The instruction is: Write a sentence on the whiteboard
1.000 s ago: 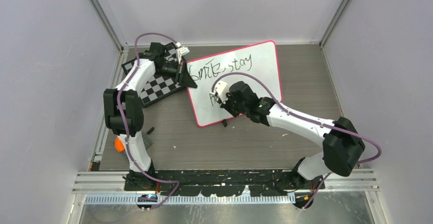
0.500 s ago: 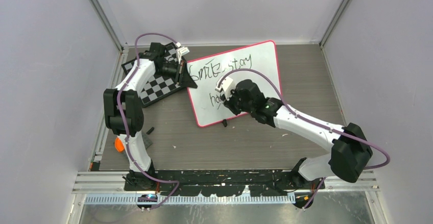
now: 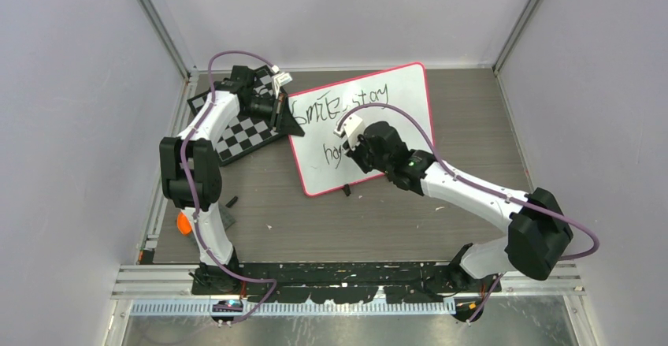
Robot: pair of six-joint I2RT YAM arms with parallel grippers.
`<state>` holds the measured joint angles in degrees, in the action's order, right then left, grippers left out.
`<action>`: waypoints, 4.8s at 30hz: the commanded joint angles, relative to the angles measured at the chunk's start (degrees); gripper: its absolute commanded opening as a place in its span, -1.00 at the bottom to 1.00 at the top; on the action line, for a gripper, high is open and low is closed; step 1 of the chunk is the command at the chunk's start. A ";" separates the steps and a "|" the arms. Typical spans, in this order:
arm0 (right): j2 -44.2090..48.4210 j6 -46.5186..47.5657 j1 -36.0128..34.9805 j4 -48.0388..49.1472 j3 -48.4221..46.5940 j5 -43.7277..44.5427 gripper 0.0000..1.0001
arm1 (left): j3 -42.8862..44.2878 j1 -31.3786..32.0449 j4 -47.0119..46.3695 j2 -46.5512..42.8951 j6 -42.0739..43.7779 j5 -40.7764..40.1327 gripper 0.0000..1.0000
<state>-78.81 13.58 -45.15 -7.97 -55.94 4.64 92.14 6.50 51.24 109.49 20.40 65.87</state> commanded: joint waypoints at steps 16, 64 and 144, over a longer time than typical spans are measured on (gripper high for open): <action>-0.66 -0.34 0.23 3.61 -1.69 6.15 -1.00 | 0.94 -0.09 1.10 0.19 0.02 -3.51 -1.00; 3.78 -1.09 1.33 -0.50 0.18 -1.51 -0.99 | 1.11 -0.09 1.01 0.32 -0.17 -3.82 -1.00; -1.86 2.65 2.59 2.91 -0.77 1.29 -1.00 | 2.61 0.03 0.69 1.78 -1.21 -3.98 -1.00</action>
<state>-80.14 15.49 -42.98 -7.38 -56.97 6.33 92.88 6.39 51.29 110.48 19.94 65.82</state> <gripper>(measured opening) 0.185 0.091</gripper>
